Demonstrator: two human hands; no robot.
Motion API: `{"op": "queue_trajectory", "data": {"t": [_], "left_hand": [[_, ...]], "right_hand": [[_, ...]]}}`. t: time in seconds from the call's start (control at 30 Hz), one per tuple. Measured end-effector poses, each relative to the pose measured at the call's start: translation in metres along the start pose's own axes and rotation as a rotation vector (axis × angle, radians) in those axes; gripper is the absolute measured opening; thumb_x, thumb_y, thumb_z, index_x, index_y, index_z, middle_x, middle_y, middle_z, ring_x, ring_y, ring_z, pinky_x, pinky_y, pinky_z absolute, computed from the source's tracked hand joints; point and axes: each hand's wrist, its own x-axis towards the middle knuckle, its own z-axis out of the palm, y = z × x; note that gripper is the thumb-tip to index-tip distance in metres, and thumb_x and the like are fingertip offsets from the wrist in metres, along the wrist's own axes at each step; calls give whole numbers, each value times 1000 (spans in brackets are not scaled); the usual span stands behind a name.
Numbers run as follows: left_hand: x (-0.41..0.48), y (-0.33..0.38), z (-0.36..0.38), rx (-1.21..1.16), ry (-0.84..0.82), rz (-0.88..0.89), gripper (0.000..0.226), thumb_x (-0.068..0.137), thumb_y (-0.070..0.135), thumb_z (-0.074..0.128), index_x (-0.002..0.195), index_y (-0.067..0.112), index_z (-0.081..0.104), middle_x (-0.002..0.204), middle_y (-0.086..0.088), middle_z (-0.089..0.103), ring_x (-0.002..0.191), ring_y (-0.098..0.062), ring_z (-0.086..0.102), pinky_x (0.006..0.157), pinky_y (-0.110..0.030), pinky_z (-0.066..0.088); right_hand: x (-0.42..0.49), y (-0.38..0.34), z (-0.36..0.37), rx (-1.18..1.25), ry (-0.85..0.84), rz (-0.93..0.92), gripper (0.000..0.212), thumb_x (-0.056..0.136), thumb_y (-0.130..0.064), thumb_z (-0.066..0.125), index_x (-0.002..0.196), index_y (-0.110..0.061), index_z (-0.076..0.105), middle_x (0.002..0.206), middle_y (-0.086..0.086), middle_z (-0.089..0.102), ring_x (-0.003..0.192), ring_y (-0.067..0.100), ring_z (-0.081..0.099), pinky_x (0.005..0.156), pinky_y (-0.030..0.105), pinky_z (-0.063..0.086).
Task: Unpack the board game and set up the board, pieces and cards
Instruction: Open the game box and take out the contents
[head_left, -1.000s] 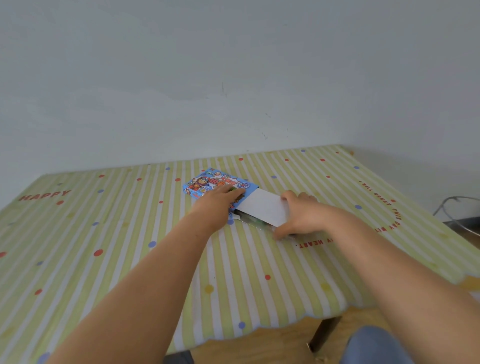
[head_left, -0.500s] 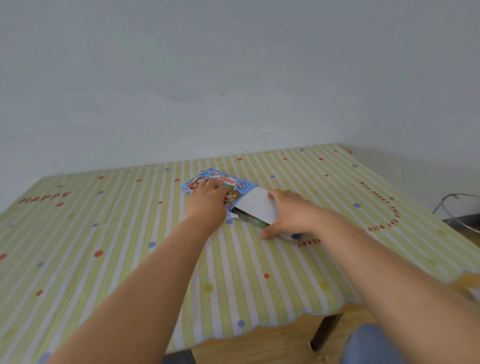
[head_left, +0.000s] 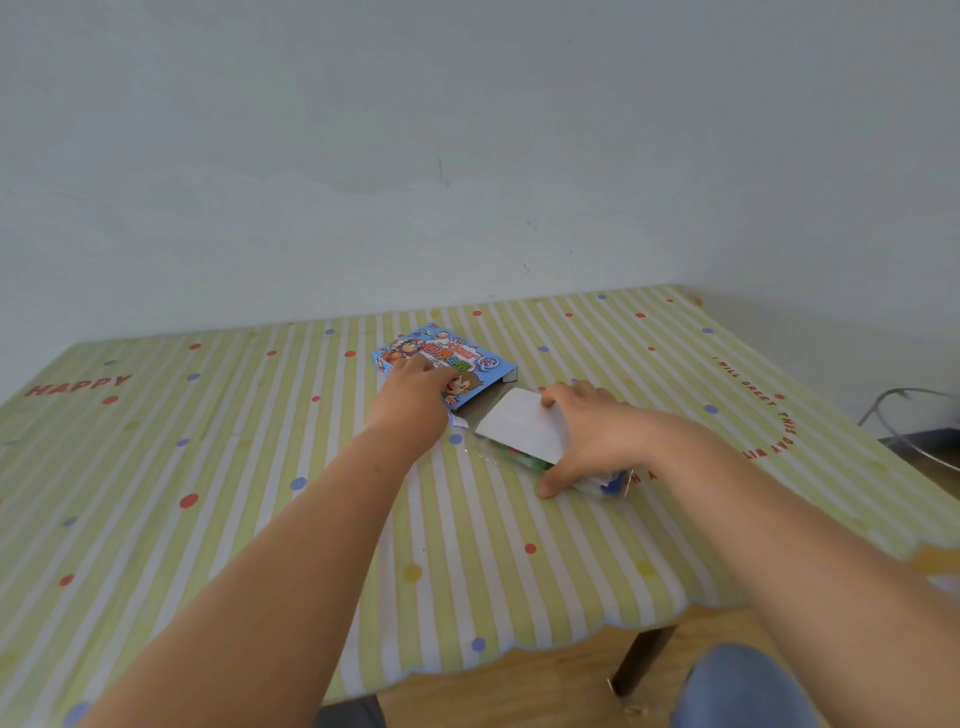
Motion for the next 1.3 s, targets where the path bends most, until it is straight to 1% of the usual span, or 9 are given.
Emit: {"op": "queue_trajectory", "data": {"t": [0.2,0.3,0.43,0.6,0.77,0.9,1.07,1.2,1.3], "left_hand": [[-5,1,-4,-23,37,-14,55,87,-1,44,135,26,52,135,1,45,130,-19,32,98,-34,40],[-6,0,-4,-32,72,-57,55,86,1,46,138,21,47,140,-1,42,133,-20,31,101,-32,36],[-8,5,-6,-117,127,-237,48,90,2,43,138,9,41,140,-10,39,128,-27,35,103,-32,29],[-15,12,-3,-77,61,-376,15,90,2,37,85,10,49,119,-13,45,88,-27,37,82,-32,30],[-11,20,-2,-282,-19,-461,37,95,20,45,129,7,40,115,-12,58,118,-31,40,97,-41,39],[-6,17,1,-338,16,-461,37,95,22,41,130,11,39,117,-11,60,116,-30,45,91,-41,43],[5,16,-7,-428,124,-414,41,96,21,44,136,15,37,122,-7,57,99,-26,54,64,-30,41],[17,24,-23,-470,182,-377,36,96,20,46,131,17,40,117,-7,60,89,-24,59,61,-31,44],[31,36,-31,-473,201,-326,36,96,19,45,132,17,39,119,-7,59,91,-24,58,63,-32,43]], "right_hand": [[3,-7,-20,184,95,20,95,70,-71,66,143,-23,31,142,1,34,127,22,41,91,35,42],[21,-10,-26,328,260,1,76,88,-58,56,147,-19,29,151,4,31,134,23,40,98,36,38],[44,-19,-25,341,190,-4,60,101,-40,41,152,-14,23,156,6,29,139,25,35,105,36,34],[70,-25,-21,329,132,80,47,102,-33,36,142,-7,38,147,15,41,120,29,49,90,35,40],[83,-31,-21,331,76,108,35,102,-21,34,124,-1,53,125,18,57,97,26,55,73,29,38],[86,-30,-23,361,95,97,29,99,-24,40,107,-4,58,96,11,57,76,21,47,57,29,31],[88,-33,-29,442,160,49,22,97,-23,42,97,-7,57,87,9,54,72,21,47,57,29,32],[91,-27,-34,525,251,33,24,96,-25,43,110,-11,57,96,8,58,81,24,55,62,29,43],[93,-18,-40,559,340,32,25,96,-25,46,114,-12,57,102,8,61,85,24,56,58,29,39]]}}
